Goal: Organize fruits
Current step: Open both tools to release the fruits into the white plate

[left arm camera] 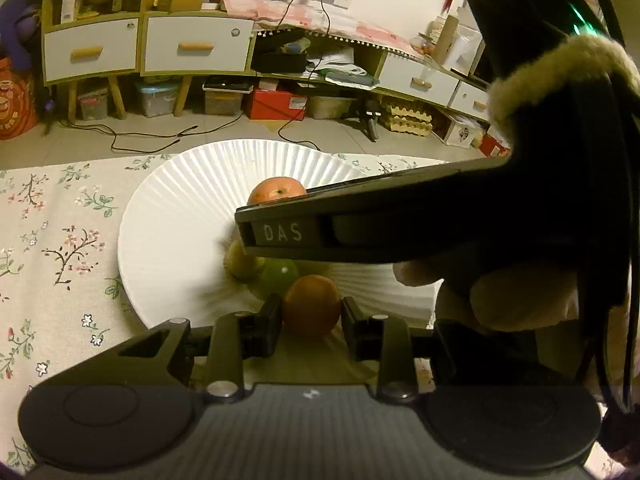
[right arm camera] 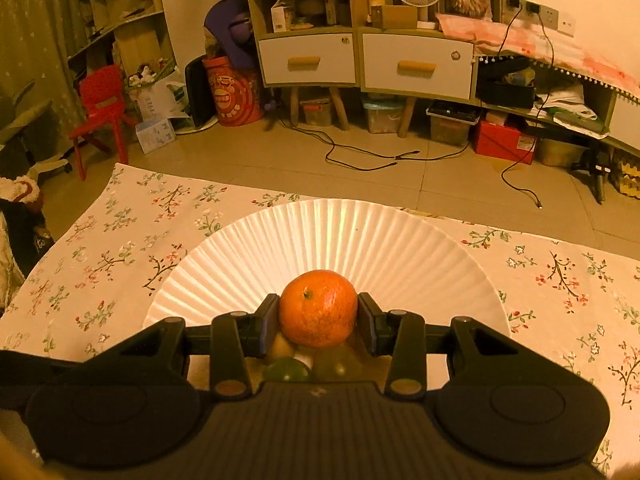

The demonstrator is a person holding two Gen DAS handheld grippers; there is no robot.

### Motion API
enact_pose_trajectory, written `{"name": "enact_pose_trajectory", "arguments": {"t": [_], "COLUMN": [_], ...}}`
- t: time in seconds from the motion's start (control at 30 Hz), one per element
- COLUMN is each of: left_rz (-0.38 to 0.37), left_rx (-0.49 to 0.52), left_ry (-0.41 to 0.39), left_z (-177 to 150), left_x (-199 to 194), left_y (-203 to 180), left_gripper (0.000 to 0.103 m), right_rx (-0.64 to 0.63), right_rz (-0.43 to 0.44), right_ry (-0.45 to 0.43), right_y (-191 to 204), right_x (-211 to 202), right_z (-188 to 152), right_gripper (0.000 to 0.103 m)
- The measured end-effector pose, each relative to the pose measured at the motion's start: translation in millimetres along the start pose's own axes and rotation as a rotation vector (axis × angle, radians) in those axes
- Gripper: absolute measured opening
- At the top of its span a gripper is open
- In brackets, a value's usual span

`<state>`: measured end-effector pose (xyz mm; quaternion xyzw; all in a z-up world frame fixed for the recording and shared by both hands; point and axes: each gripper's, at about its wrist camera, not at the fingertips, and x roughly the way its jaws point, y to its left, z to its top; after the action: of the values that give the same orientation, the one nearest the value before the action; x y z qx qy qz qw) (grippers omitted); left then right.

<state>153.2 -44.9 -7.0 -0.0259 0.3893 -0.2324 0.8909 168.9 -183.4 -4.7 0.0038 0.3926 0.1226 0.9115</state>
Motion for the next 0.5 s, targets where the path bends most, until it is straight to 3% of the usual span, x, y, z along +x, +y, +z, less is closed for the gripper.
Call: {"name": "enact_pose_trajectory", "arguments": {"t": [0.33, 0.5], "left_rz": [-0.015, -0.015], "left_rx": [-0.013, -0.015], "left_ry": [-0.008, -0.005], "left_z": [-2.5, -2.8], "left_x": [-7.9, -13.8], "left_y": [2.8, 4.3], "left_gripper": [0.037, 0.046], "right_rx": [-0.02, -0.011], "right_rz": [-0.012, -0.003], "right_ry": [0.005, -0.012], "right_y": [2.6, 4.1], "right_x": [0.0, -11.2], "right_z": [0.3, 2.4], "right_gripper": [0.04, 0.044]}}
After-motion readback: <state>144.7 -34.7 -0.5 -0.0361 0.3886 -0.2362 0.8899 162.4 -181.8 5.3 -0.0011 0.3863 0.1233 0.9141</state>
